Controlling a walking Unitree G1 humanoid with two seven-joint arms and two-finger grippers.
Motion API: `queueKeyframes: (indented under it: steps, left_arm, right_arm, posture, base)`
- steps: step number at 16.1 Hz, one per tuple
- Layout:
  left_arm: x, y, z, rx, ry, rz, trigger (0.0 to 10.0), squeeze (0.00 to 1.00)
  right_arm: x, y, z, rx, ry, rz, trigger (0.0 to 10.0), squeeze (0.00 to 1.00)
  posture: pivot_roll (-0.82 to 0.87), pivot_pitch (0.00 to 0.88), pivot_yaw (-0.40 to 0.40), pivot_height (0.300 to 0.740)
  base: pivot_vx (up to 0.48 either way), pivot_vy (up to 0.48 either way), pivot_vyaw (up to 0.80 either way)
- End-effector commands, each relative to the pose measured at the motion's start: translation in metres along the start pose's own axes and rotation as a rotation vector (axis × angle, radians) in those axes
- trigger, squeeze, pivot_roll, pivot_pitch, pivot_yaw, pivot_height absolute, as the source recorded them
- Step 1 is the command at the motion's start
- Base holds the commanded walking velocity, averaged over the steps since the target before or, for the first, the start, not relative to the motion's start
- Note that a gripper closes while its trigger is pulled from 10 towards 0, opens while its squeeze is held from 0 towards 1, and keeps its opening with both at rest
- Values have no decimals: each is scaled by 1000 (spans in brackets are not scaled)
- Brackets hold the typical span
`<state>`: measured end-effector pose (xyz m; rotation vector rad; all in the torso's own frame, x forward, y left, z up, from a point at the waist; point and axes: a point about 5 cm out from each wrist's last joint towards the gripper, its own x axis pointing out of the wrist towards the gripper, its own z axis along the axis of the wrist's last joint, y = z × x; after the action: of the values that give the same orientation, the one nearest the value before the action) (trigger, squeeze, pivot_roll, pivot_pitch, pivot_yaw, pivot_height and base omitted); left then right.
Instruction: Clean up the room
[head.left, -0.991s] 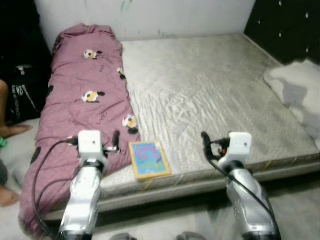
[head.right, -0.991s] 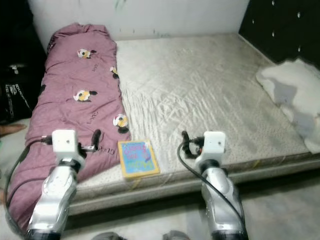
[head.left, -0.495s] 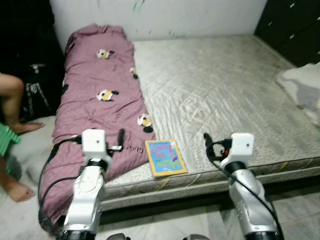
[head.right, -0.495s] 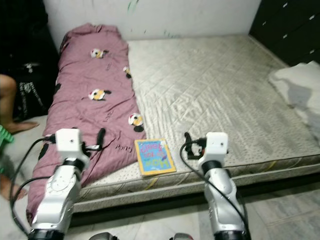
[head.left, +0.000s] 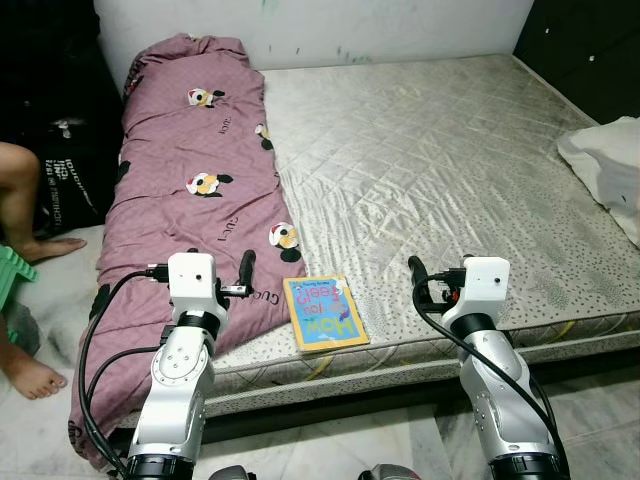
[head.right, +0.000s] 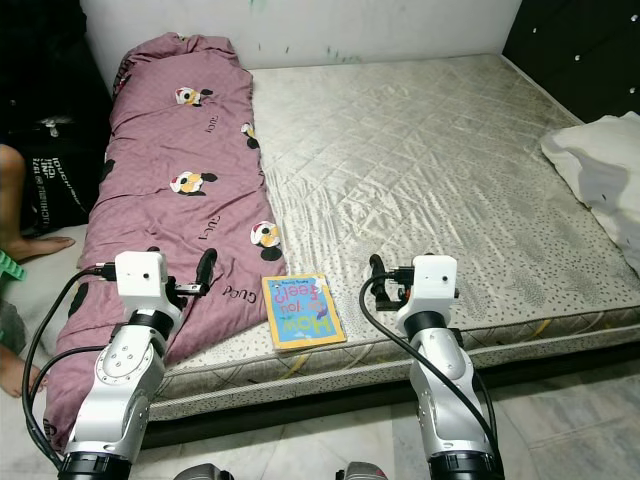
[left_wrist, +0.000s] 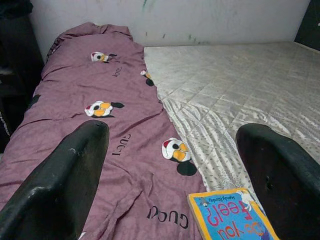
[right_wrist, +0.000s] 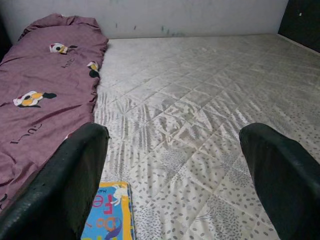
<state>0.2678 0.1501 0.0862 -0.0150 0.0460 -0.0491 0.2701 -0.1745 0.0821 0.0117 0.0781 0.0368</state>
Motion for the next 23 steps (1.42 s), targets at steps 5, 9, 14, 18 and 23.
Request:
queueKeyframes:
  steps: [5, 9, 14, 18, 23]
  left_arm:
    - [-4, -1, 2, 4, -5, -9, 10000, 0]
    - [-6, -3, 1, -2, 1, -24, 10000, 0]
    - [-6, -4, 0, -2, 8, -33, 10000, 0]
    - [-7, -4, 0, 0, 9, -31, 10000, 0]
    - [-7, -4, 0, -1, 12, -27, 10000, 0]
  right_arm:
    - [-3, 1, -2, -10, 11, 11, 10000, 0]
    - [-6, 1, -5, -18, 23, 12, 10000, 0]
    - [-8, -2, -6, -23, 26, 3, 10000, 0]
    - [-8, -1, -5, -23, 22, 8, 10000, 0]
    - [-7, -2, -5, -27, 23, 3, 10000, 0]
  posture:
    - [-49, 22, -9, 740]
    - [-55, 28, -9, 740]
    - [-59, 28, -8, 740]
    - [-58, 27, -9, 740]
    - [-57, 35, -8, 740]
  base:
    - [53, 0, 0]
    - [305, 0, 0]
    - [308, 0, 0]
    - [294, 0, 0]
    - [281, 0, 0]
